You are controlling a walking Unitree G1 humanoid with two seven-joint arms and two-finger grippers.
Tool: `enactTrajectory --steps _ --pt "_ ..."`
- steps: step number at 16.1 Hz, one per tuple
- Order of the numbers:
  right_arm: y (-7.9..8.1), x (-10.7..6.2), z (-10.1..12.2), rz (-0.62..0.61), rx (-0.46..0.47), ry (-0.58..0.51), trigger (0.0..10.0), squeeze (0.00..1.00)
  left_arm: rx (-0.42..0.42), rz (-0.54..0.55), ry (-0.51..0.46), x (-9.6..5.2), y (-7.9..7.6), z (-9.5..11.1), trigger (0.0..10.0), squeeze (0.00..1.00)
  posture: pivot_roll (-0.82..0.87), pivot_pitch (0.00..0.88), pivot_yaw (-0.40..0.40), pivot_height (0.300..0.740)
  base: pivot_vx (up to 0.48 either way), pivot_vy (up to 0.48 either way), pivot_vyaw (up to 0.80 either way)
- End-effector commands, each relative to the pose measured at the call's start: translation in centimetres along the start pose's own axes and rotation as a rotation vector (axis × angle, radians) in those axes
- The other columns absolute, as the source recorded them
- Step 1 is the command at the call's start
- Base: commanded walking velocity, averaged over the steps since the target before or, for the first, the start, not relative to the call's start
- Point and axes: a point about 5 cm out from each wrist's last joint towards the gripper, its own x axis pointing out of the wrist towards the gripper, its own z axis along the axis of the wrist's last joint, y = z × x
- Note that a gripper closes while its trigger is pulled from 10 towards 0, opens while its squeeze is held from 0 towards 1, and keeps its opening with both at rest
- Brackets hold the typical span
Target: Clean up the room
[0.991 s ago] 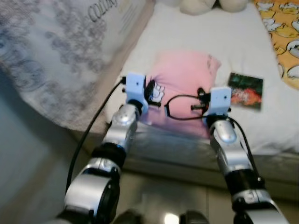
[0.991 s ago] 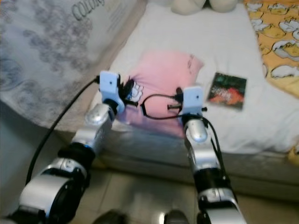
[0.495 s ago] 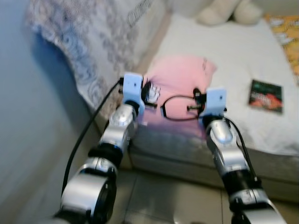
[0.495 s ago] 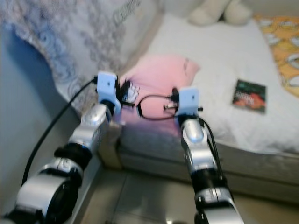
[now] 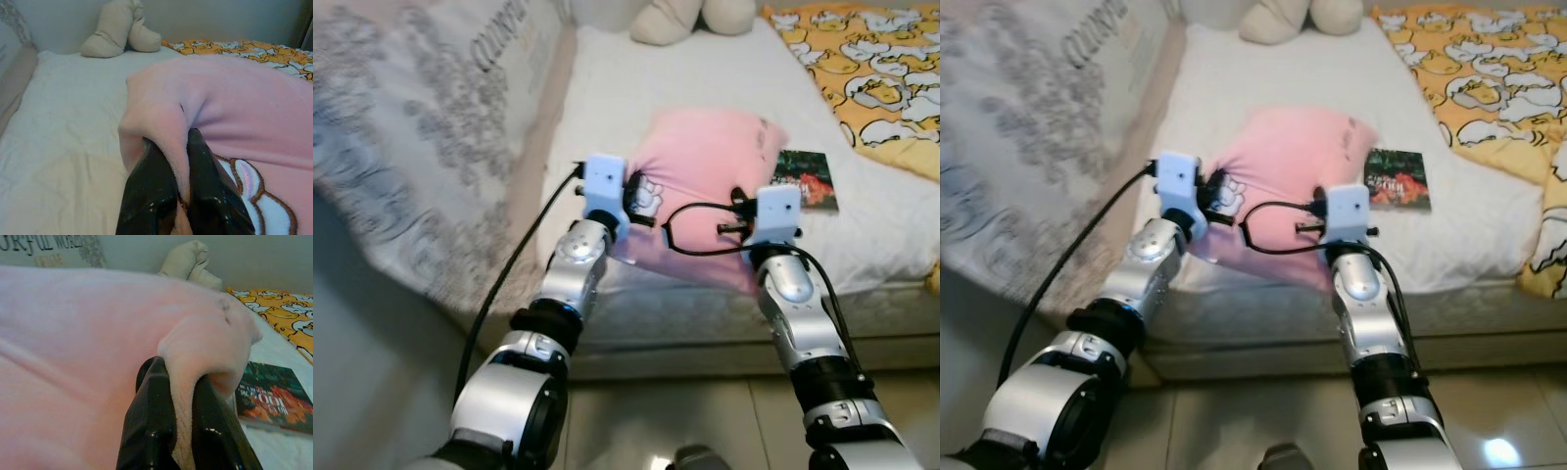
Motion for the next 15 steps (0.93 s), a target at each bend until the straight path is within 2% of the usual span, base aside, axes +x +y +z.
enactTrajectory --steps 1,6,8,14,15 --pt "-2.1 -0.4 -0.4 -0.104 0.02 0.012 10.0 0.0 0.014 0.191 -0.085 -0.5 4.2 2.0 10.0 0.0 -0.2 0.0 0.086 0.74 0.48 0.0 0.0" --pt "-2.3 -0.4 -0.5 -0.1 0.009 0.017 10.0 0.0 -0.008 0.193 -0.079 -0.3 3.3 1.7 10.0 0.0 -0.2 0.0 0.08 0.74 0.48 0.0 0.0" --pt "-2.8 -0.3 -0.5 -0.11 0.005 0.023 10.0 0.0 -0.013 0.187 -0.081 0.0 2.8 1.9 10.0 0.0 -0.21 0.0 0.078 0.74 0.48 0.0 0.57" --pt "-3.7 0.3 -0.6 -0.125 -0.015 0.046 10.0 0.0 -0.026 0.202 -0.068 0.4 2.6 2.1 10.0 0.0 -0.2 0.0 0.079 0.74 0.48 0.0 0.68" --pt "-4.0 0.9 -0.7 -0.124 -0.058 0.074 10.0 0.0 -0.041 0.208 -0.048 0.6 2.6 1.8 10.0 0.0 -0.2 0.0 0.079 0.74 0.48 0.0 0.0"
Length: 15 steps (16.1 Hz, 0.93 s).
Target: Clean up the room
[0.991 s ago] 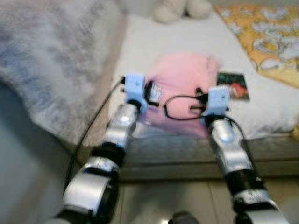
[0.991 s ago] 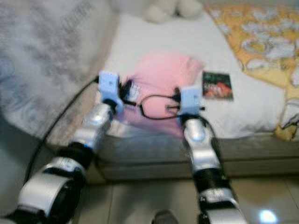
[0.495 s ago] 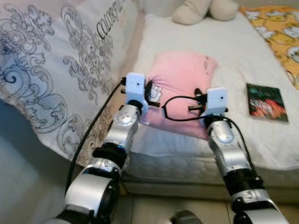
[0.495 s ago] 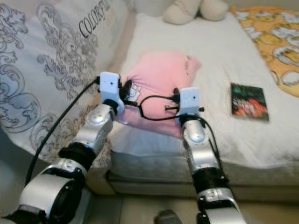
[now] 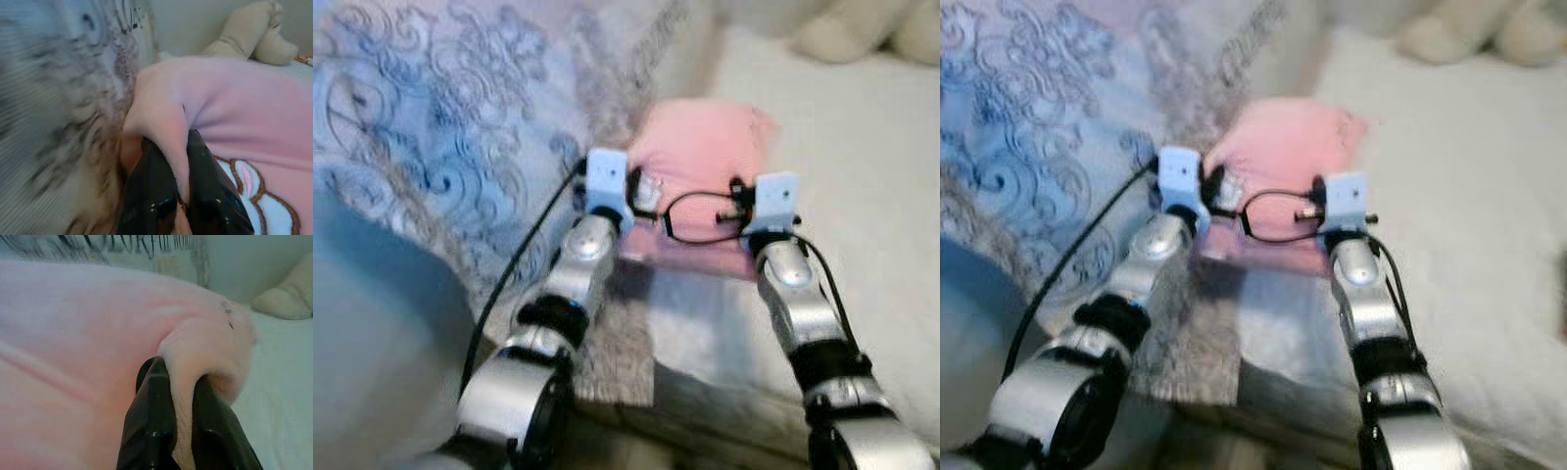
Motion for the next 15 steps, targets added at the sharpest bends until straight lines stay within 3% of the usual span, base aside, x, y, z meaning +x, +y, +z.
enactTrajectory --steps 1,3,4,7,10,12,14,15 --pt "-3.4 -0.2 -1.0 -0.105 -0.049 0.068 10.0 0.0 -0.03 0.181 -0.031 0.1 3.4 1.1 10.0 0.0 -0.2 0.0 0.08 0.74 0.48 0.0 0.0" --pt "-4.2 0.6 -1.3 -0.089 -0.115 0.135 10.0 0.0 -0.078 0.203 0.06 0.3 2.9 0.0 10.0 0.0 -0.19 0.033 0.078 0.74 0.0 0.0 0.0" --pt "-4.7 0.7 -1.9 -0.076 -0.137 0.194 10.0 0.0 -0.091 0.206 0.082 0.5 2.4 -0.3 10.0 0.0 -0.2 0.075 0.073 0.74 0.0 0.0 0.0" --pt "-4.9 0.7 -2.4 -0.046 -0.208 0.239 10.0 0.0 -0.11 0.222 0.111 0.5 1.7 -0.8 10.0 0.0 -0.2 0.1 0.071 0.74 0.0 0.0 0.0" --pt "-5.4 0.0 -3.8 -0.043 -0.279 0.305 10.0 0.0 -0.132 0.239 0.169 0.0 -0.1 -2.6 10.0 0.0 -0.2 0.16 0.06 0.74 0.0 0.0 0.0" --pt "-5.5 -0.8 -5.0 -0.041 -0.305 0.357 10.0 0.0 -0.198 0.236 0.233 -0.6 -1.3 -4.2 10.0 0.0 -0.21 0.185 0.049 0.74 0.0 0.0 0.0" --pt "-5.4 -1.2 -5.8 -0.03 -0.337 0.394 10.0 0.0 -0.224 0.192 0.31 -1.6 -3.5 -6.1 10.0 0.0 -0.22 0.199 0.049 0.74 0.0 0.0 0.0" --pt "-5.4 -1.3 -6.0 -0.032 -0.334 0.4 10.0 0.0 -0.218 0.184 0.318 -1.7 -3.9 -6.4 10.0 0.91 -0.22 0.202 0.049 0.74 0.0 0.0 0.0"
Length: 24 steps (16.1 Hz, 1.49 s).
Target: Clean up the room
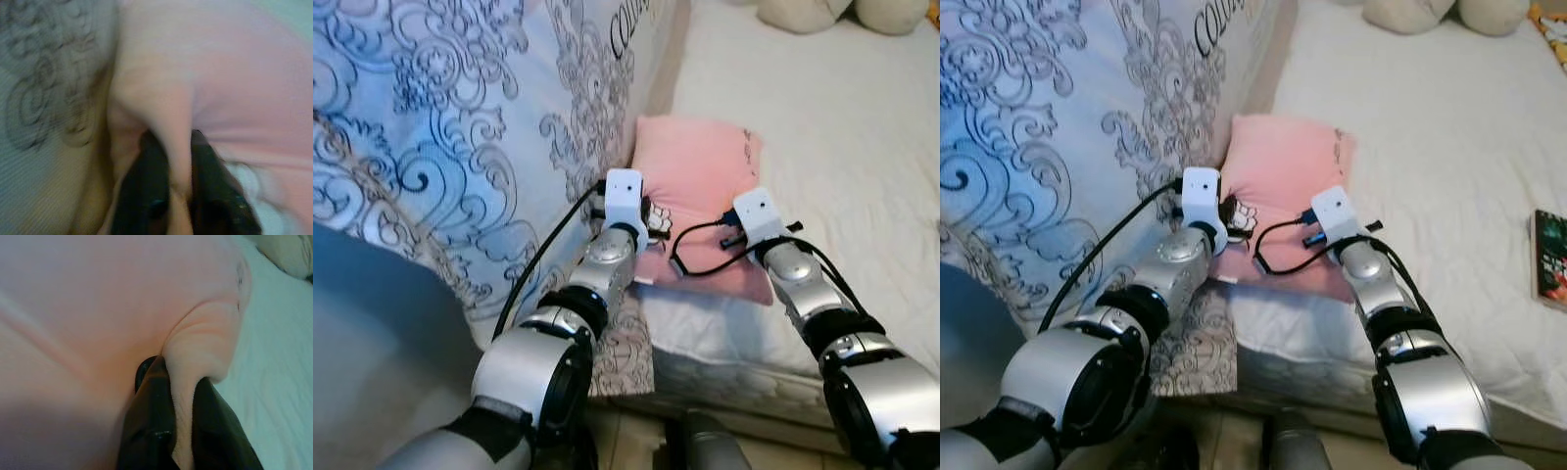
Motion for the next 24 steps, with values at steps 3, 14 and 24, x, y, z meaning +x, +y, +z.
enactTrajectory --steps 3,14,24 --pt "-2.2 -1.5 -4.3 -0.113 0.027 0.173 10.0 1.0 -0.109 0.034 0.05 -0.8 -2.4 -2.6 10.0 1.0 -0.22 0.199 0.046 0.74 0.0 0.0 0.0" --pt "-1.1 -4.0 0.0 -0.244 0.299 -0.287 10.0 1.0 0.329 -0.013 -0.73 -7.0 0.9 7.4 10.0 1.0 -0.16 0.083 0.028 0.74 0.0 0.0 0.0" --pt "-0.4 -13.3 -1.4 -0.374 0.228 -0.291 10.0 0.0 0.365 0.077 -0.365 -12.1 6.3 -0.4 10.0 0.0 -0.15 0.0 0.031 0.74 0.0 0.0 0.0"
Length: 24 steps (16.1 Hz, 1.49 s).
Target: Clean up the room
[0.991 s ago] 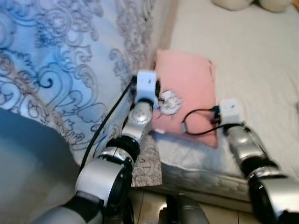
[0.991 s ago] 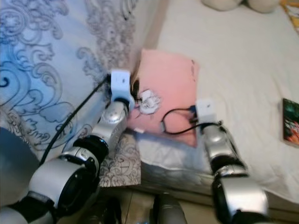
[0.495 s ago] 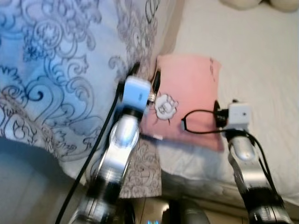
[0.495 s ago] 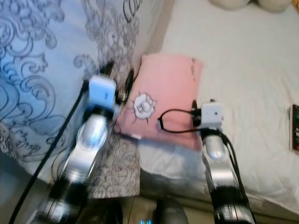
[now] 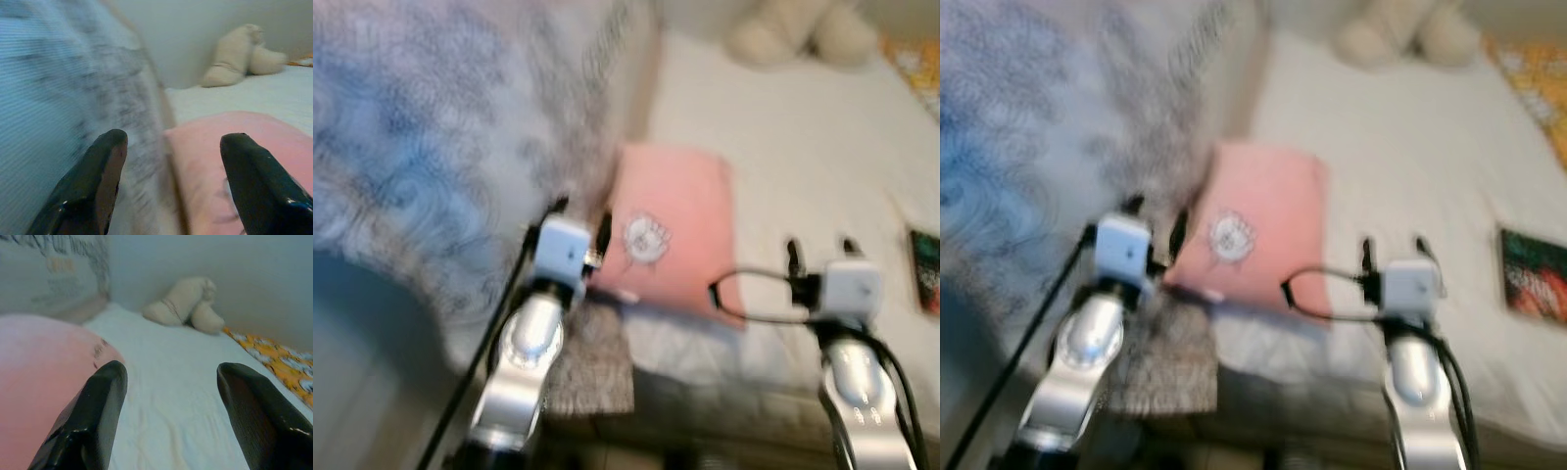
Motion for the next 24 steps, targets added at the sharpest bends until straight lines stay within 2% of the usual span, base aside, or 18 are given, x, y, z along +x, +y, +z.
enactTrajectory --steps 1,2,3,5,6,7,8,9,13,16,20,24 --pt "0.3 -0.7 -0.9 0.012 0.032 0.064 10.0 0.0 -0.054 0.081 0.103 -0.8 2.0 -1.9 10.0 0.0 -0.16 0.0 0.039 0.74 0.0 -0.48 0.0" --pt "0.7 -0.8 -1.2 0.029 0.041 0.075 10.0 0.0 -0.066 0.087 0.117 -0.8 2.1 -2.3 10.0 0.0 -0.16 0.0 0.039 0.74 0.0 -0.48 0.0" --pt "1.7 -0.7 -2.7 0.047 0.089 0.165 10.0 0.0 -0.07 0.065 0.125 -0.3 1.4 -2.6 10.0 0.0 -0.16 0.0 0.047 0.74 0.0 -0.48 0.0" --pt "2.0 0.0 -4.1 0.033 0.085 0.259 10.0 0.0 -0.138 0.057 0.13 0.1 0.6 -2.9 10.0 0.0 -0.18 0.0 0.052 0.74 0.0 -0.48 0.0" --pt "1.8 0.4 -4.3 0.006 0.104 0.275 10.0 0.0 -0.146 0.05 0.137 0.2 0.4 -3.1 10.0 0.0 -0.18 0.0 0.055 0.74 0.0 -0.48 0.0" --pt "1.7 0.6 -4.0 -0.005 0.146 0.264 10.0 1.0 -0.14 0.039 0.135 0.2 0.3 -3.2 10.0 0.0 -0.19 0.0 0.056 0.74 0.0 -0.48 0.0" --pt "1.3 0.8 -3.7 -0.03 0.223 0.251 10.0 1.0 -0.141 0.029 0.14 0.3 0.1 -3.3 10.0 0.0 -0.2 0.0 0.061 0.74 0.0 -0.48 0.0" --pt "1.0 0.9 -3.5 -0.042 0.254 0.235 10.0 1.0 -0.151 0.038 0.148 0.5 0.2 -3.6 10.0 0.0 -0.2 0.0 0.061 0.74 0.0 -0.48 0.0" --pt "1.5 1.7 -2.9 0.011 0.202 0.178 10.0 1.0 -0.228 0.102 0.185 0.9 0.6 -4.6 10.0 0.0 -0.21 0.0 0.057 0.74 0.0 -0.48 0.0" --pt "1.5 2.2 -3.0 0.02 0.193 0.179 10.0 1.0 -0.22 0.099 0.171 1.3 0.7 -4.4 10.0 0.0 -0.2 0.0 0.059 0.74 0.0 -0.48 0.0" --pt "1.8 2.5 -3.2 0.033 0.164 0.178 10.0 1.0 -0.194 0.078 0.139 2.6 1.0 -4.0 10.0 0.0 -0.2 0.0 0.063 0.74 0.0 -0.48 0.0" --pt "1.6 1.5 -3.9 0.019 0.146 0.201 10.0 1.0 -0.189 0.034 0.137 2.6 0.5 -4.1 10.0 0.0 -0.21 0.0 0.071 0.74 0.0 -0.48 0.0"
